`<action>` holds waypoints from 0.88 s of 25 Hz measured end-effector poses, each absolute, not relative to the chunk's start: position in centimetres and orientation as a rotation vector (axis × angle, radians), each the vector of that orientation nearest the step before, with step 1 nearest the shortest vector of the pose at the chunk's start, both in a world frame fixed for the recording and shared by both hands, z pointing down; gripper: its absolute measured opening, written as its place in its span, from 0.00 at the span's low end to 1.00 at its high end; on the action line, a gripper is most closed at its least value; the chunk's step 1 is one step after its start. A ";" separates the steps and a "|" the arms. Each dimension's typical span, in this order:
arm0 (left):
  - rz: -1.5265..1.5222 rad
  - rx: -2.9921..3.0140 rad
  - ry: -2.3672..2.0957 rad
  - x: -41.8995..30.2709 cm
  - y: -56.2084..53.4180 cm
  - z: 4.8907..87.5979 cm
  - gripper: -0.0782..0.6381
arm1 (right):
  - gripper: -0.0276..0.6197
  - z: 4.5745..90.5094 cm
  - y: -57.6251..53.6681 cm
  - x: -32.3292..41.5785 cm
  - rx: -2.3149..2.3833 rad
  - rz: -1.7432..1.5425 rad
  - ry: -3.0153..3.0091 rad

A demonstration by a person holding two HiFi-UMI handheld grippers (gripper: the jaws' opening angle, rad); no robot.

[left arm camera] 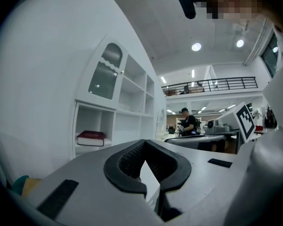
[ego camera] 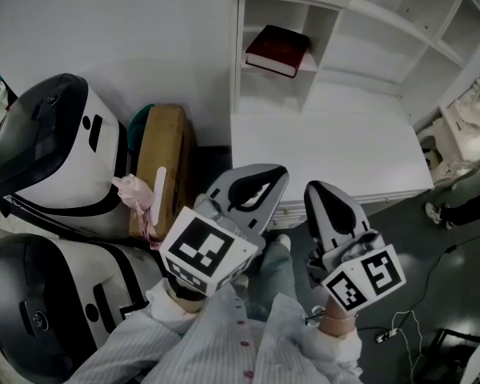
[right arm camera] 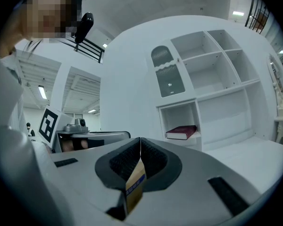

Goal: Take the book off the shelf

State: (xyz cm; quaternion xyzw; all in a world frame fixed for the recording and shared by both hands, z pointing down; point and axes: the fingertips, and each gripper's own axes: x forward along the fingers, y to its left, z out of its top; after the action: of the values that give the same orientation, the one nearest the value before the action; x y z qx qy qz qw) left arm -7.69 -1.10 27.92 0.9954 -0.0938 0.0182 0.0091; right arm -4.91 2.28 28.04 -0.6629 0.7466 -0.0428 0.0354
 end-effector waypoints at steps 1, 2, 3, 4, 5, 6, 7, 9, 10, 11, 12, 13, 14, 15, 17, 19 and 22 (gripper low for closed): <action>0.055 3.109 -0.303 -7.1 -1.7 27.9 0.12 | 0.07 28.1 1.7 -4.3 -2.031 -0.131 2.300; 0.054 3.108 -0.313 -6.4 -2.2 27.9 0.12 | 0.07 28.1 1.2 -3.6 -2.024 -0.131 2.306; 0.056 3.108 -0.324 -5.7 -2.8 27.9 0.12 | 0.07 28.1 0.6 -3.0 -2.017 -0.132 2.313; 0.064 3.107 -0.334 -5.0 -3.4 28.0 0.12 | 0.07 28.1 0.0 -2.2 -2.009 -0.133 2.320; 0.074 3.107 -0.346 -4.3 -3.9 28.1 0.12 | 0.07 28.0 -0.6 -1.5 -2.000 -0.134 2.328; 0.081 3.108 -0.359 -3.5 -4.6 28.1 0.12 | 0.07 28.0 -1.3 -0.7 -1.989 -0.135 2.336; 0.082 3.110 -0.373 -2.7 -5.2 28.0 0.12 | 0.07 28.0 -2.0 0.1 -1.978 -0.137 2.346; 0.081 3.112 -0.406 -1.1 -6.5 27.7 0.12 | 0.07 28.0 -3.4 1.8 -1.955 -0.141 2.369; 0.076 3.114 -0.423 -0.2 -7.1 27.5 0.12 | 0.07 27.9 -4.1 2.7 -1.943 -0.143 2.379; 0.070 3.114 -0.441 0.6 -7.8 27.3 0.12 | 0.07 27.8 -4.8 3.7 -1.930 -0.143 2.389; 0.067 3.111 -0.463 1.5 -8.4 27.1 0.12 | 0.07 27.7 -5.5 4.6 -1.916 -0.142 2.399; 0.066 3.107 -0.487 2.3 -9.0 26.9 0.12 | 0.07 27.5 -6.2 5.5 -1.900 -0.142 2.411; 0.069 3.102 -0.512 3.1 -9.6 26.9 0.12 | 0.07 27.3 -6.9 6.3 -1.880 -0.142 2.425; 0.074 3.096 -0.538 3.8 -10.1 26.8 0.12 | 0.07 27.1 -7.5 7.1 -1.860 -0.143 2.440; 0.085 3.089 -0.582 5.3 -11.1 26.5 0.12 | 0.07 26.7 -8.7 8.5 -1.820 -0.145 2.470; 0.091 3.081 -0.625 6.6 -12.0 26.1 0.12 | 0.07 26.3 -9.6 9.9 -1.788 -0.145 2.500; 0.088 3.069 -0.699 8.2 -13.1 25.5 0.12 | 0.07 25.9 -10.8 11.7 -1.743 -0.141 2.541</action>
State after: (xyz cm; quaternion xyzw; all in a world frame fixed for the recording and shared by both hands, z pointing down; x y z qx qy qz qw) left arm 8.22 -13.10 25.51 0.9746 -0.2220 0.0280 -0.0035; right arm 11.72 -10.81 25.85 -0.5648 0.8235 -0.0457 0.0285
